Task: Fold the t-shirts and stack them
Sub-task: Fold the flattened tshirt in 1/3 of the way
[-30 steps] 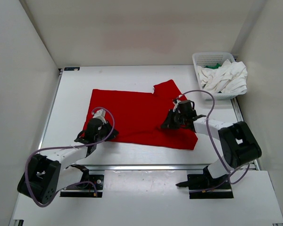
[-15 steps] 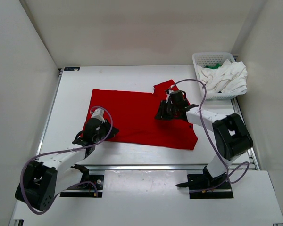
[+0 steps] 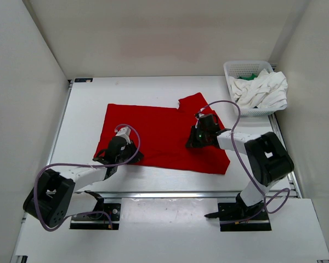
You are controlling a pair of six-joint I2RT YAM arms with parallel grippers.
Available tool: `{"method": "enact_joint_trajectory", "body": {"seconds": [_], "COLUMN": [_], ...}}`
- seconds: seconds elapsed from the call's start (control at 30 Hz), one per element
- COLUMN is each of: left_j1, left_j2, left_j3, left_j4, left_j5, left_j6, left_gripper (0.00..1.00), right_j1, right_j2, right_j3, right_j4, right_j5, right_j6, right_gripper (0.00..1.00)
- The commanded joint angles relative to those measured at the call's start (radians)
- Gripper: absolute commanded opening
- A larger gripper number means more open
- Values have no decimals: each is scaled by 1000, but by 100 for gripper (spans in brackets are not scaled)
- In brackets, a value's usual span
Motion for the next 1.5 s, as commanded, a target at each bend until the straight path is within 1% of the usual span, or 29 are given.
{"method": "enact_joint_trajectory", "body": {"seconds": [0.0,0.13,0.23,0.33,0.37,0.4,0.43,0.47,0.5,0.53,0.57,0.63,0.7,0.73,0.77,0.83,0.87,0.93,1.07,1.13,1.17,1.23,1.27,1.33,1.4,1.47], "left_j1": [28,47,53,44,41,38,34,28,19,10,7,11,22,31,43,57,51,21,-8,-31,-33,-18,-16,-13,8,54], "left_j2": [-10,-40,-99,-163,-169,-174,-177,-179,-174,-166,-154,-133,-81,-68,-47,-22,-19,-19,-115,-186,-201,-293,-321,-436,-488,-481], "left_j3": [7,-22,-41,-50,-30,-30,-10,-7,10,13,16,13,12,15,4,-34,-41,-54,-99,-116,-125,-181,-214,-254,-242,-145], "left_j4": [45,42,24,-31,-59,-76,-111,-128,-146,-156,-160,-148,-133,-120,-93,-32,-30,-65,-134,-233,-248,-286,-309,-324,-341,-344], "left_j5": [2,8,7,-57,-73,-80,-94,-120,-137,-143,-131,-122,-105,-72,-15,36,56,41,13,-16,-21,16,22,33,41,53], "left_j6": [9,9,18,52,61,80,92,101,115,117,115,108,100,94,74,37,28,29,25,25,14,-15,-32,-69,-86,-57], "left_gripper": [13,14,14,14,15,15,15,15,15,15,15,15,14,14,14,14,14,14,14,14,14,14,14,14,15,17], "right_j1": [-16,7,29,24,33,30,33,35,36,48,61,82,127,143,168,202,202,219,236,253,253,262,268,279,268,218], "right_j2": [57,116,117,24,-26,-42,-97,-111,-126,-151,-163,-165,-139,-131,-102,-70,-59,-56,-83,-123,-140,-183,-201,-223,-238,-269], "right_j3": [100,114,103,63,48,42,36,26,20,6,-7,-18,-32,-41,-35,-34,-35,-53,-112,-155,-168,-222,-233,-235,-199,-146], "right_j4": [56,50,26,21,17,14,-30,-40,-51,-49,-48,-57,-40,-37,-28,-31,-28,-37,-84,-126,-126,-121,-124,-135,-155,-178], "right_j5": [-17,-33,-8,24,35,45,50,50,52,52,44,30,19,18,6,7,13,4,10,-10,-19,-78,-92,-96,-91,-106], "right_j6": [-36,-36,-35,-39,-45,-53,-59,-61,-65,-67,-64,-64,-53,-53,-52,-49,-47,-56,-90,-99,-99,-70,-62,-50,-56,-76], "right_gripper": [0,0,0,1,3,8,15,19,28,30,29,13,2,0,0,0,0,1,0,0,0,0,0,0,4,14]}}
